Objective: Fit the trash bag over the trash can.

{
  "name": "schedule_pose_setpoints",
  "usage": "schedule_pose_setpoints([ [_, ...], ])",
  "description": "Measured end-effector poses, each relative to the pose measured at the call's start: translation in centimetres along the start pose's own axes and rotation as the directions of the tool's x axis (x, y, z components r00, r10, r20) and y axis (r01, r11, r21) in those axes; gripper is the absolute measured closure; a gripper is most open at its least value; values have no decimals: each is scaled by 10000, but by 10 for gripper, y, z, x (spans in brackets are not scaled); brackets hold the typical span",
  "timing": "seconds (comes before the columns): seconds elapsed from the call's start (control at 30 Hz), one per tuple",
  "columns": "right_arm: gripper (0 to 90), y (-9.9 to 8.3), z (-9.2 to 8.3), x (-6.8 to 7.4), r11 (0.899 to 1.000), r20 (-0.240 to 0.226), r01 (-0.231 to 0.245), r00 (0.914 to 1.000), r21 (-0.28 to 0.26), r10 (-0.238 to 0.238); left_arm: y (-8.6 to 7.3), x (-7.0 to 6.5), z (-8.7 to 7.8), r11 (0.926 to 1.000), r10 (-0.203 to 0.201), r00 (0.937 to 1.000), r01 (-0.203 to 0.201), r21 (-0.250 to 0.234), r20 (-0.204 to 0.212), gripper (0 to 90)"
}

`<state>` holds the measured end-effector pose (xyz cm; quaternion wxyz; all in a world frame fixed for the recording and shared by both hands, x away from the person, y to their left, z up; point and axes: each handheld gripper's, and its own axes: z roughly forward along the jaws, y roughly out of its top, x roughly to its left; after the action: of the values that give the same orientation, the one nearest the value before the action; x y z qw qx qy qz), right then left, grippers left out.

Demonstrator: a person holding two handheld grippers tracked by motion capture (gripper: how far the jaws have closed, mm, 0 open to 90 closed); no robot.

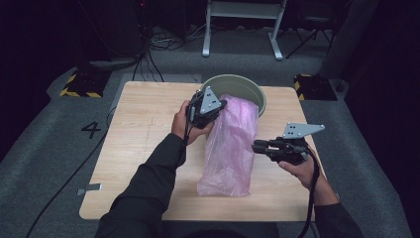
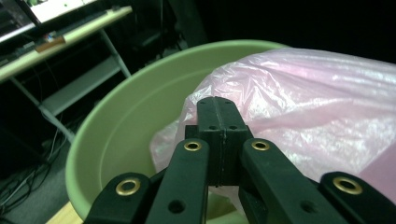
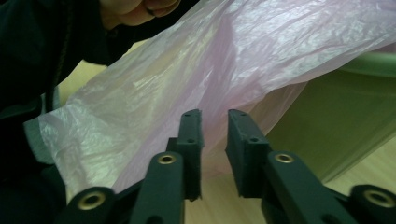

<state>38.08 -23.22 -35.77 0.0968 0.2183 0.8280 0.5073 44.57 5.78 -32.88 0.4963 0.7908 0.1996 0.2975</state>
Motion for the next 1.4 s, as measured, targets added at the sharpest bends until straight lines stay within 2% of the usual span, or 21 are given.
schedule_pose_setpoints([
  [0.07, 841, -1, 2, 0, 9994, 56, -14, 10000, -351, 16, 0, 1, -4, 9998, -70, 10000, 68, -186, -63, 790],
  [0.1, 845, -1, 3, 0, 9987, 87, -25, 10000, -501, 29, 0, 3, -7, 9996, -43, 10000, 45, -277, 65, 827],
  [0.17, 886, -1, 5, -1, 9961, 151, -27, 9999, -885, 40, 0, 4, -9, 9998, -77, 9998, 81, -192, 176, 780],
  [0.23, 898, 0, 6, -2, 9939, 241, -121, 9996, -1094, 148, 0, 5, -10, 9999, -137, 9997, 135, -79, -201, 593],
  [0.3, 900, 1, 6, -3, 9922, 320, -238, 9991, -1223, 280, 0, 7, -15, 9984, -549, 9966, 539, -183, -610, 406],
  [0.37, 900, 0, 7, -3, 9913, 490, -284, 9982, -1285, 350, -3, 9, -28, 9931, -915, 9957, 900, -756, -164, 288],
  [0.5, 900, 0, 7, -7, 9902, 772, -463, 9954, -1317, 568, -16, -5, -62, 9903, -380, 9977, 452, -1312, 570, 244],
  [0.53, 900, 0, 7, -8, 9896, 808, -540, 9946, -1336, 652, -21, -10, -68, 9910, -194, 9974, 283, -1305, 689, 241],
  [0.6, 900, 0, 7, -11, 9879, 910, -651, 9928, -1410, 784, -33, -21, -77, 9936, -158, 9929, 288, -1095, 1177, 225],
  [0.7, 900, -1, 6, -12, 9861, 954, -751, 9914, -1479, 898, -55, -38, -80, 9975, -365, 9867, 456, -546, 1585, 212],
  [0.77, 900, -2, 6, -12, 9860, 959, -762, 9912, -1481, 910, -67, -46, -78, 9970, -713, 9819, 752, -154, 1757, 197],
  [0.8, 900, -2, 6, -11, 9863, 950, -794, 9911, -1445, 937, -76, -51, -75, 9931, -1145, 9715, 1169, 6, 2074, 196],
  [0.87, 900, -3, 7, -11, 9872, 952, -780, 9912, -1391, 917, -88, -60, -68, 9905, -1371, 9614, 1308, 422, 2384, 191],
  [0.9, 900, -3, 8, -11, 9876, 955, -766, 9913, -1370, 902, -93, -64, -63, 9896, -1418, 9595, 1312, 593, 2435, 188],
  [1.03, 900, -3, 8, -11, 9891, 1035, -715, 9910, -1286, 851, -100, -76, -47, 9866, -1509, 9382, 1234, 1065, 3115, 217],
  [1.07, 900, -3, 8, -11, 9892, 1042, -708, 9910, -1286, 845, -99, -80, -44, 9885, -1342, 9396, 1046, 1093, 3148, 234],
  [1.13, 900, -3, 7, -11, 9890, 1039, -675, 9912, -1319, 815, -96, -85, -39, 9918, -909, 9536, 608, 1121, 2870, 335],
  [1.2, 895, -4, 7, -11, 9887, 962, -652, 9923, -1346, 786, -94, -87, -32, 9939, -644, 9508, 337, 1052, 3032, 494],
  [1.23, 892, -4, 8, -11, 9891, 949, -626, 9926, -1336, 756, -93, -87, -30, 9947, -400, 9563, 107, 1020, 2895, 559],
  [1.27, 888, -4, 8, -11, 9895, 1015, -608, 9920, -1314, 745, -92, -87, -29, 9959, -287, 9572, 26, 907, 2879, 625],
  [1.4, 832, -5, 8, -10, 9920, 1238, -384, 9909, -1205, 534, -87, -83, -31, 9997, -82, 9559, 6, 259, 2937, 854],
])
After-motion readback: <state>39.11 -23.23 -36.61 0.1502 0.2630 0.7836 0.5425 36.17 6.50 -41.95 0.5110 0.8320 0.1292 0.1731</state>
